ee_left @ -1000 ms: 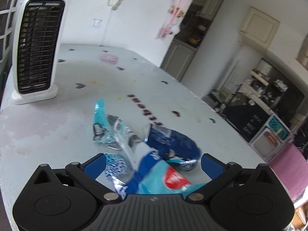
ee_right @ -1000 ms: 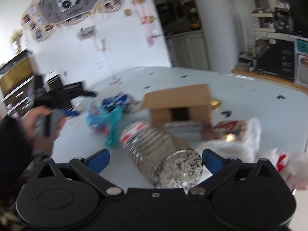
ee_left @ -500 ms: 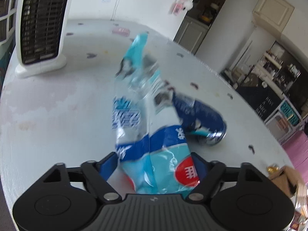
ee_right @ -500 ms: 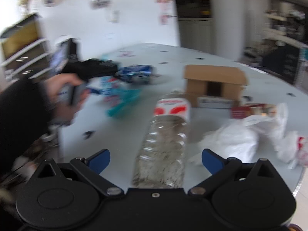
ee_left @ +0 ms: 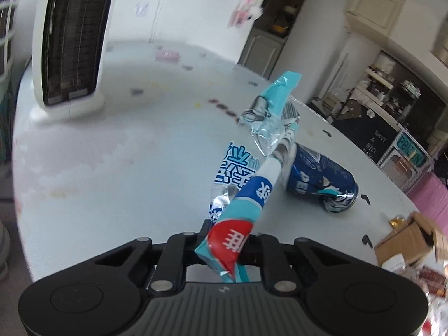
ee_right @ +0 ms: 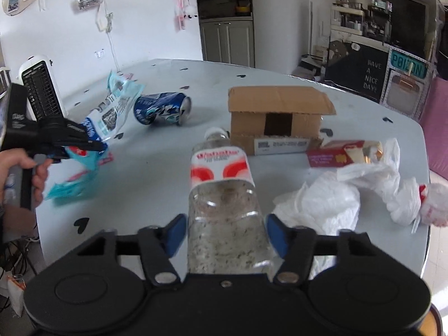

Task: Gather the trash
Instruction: 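Carry the wrapper and bottle in both tools toward the yellow wastebasket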

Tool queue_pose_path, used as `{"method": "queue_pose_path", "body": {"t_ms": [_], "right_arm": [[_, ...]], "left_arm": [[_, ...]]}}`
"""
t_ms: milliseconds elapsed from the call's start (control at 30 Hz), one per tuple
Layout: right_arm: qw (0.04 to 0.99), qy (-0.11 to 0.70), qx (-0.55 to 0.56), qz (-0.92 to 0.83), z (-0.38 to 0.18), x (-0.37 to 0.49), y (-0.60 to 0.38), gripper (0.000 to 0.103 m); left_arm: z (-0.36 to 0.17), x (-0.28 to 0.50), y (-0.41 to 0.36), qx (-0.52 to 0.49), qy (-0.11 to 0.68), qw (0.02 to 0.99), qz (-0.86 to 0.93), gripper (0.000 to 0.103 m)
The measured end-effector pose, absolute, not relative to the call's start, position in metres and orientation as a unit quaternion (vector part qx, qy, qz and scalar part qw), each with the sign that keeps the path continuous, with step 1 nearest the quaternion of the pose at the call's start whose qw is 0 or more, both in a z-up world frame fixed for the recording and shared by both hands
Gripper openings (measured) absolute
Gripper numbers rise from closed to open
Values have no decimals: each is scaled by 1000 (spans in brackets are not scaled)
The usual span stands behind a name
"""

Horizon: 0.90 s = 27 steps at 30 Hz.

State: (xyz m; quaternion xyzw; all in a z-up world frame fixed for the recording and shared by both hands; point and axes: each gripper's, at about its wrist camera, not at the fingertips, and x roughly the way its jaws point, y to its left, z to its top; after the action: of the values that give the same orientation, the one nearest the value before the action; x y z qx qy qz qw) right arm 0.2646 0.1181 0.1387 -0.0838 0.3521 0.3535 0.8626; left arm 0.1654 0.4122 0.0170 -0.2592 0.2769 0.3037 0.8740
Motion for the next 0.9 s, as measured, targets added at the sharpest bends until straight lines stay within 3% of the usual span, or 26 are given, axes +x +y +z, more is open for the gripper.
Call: {"method": "queue_pose_path", "body": {"t_ms": [267,900], "right_arm": [[866,349,-71,350,144,249,105,60],[881,330,-46,335,156,188,48,59]], "left_arm": [[28,128,379,-216,262,894,292,11],[43,57,279,-243,244,909,234,10]]}}
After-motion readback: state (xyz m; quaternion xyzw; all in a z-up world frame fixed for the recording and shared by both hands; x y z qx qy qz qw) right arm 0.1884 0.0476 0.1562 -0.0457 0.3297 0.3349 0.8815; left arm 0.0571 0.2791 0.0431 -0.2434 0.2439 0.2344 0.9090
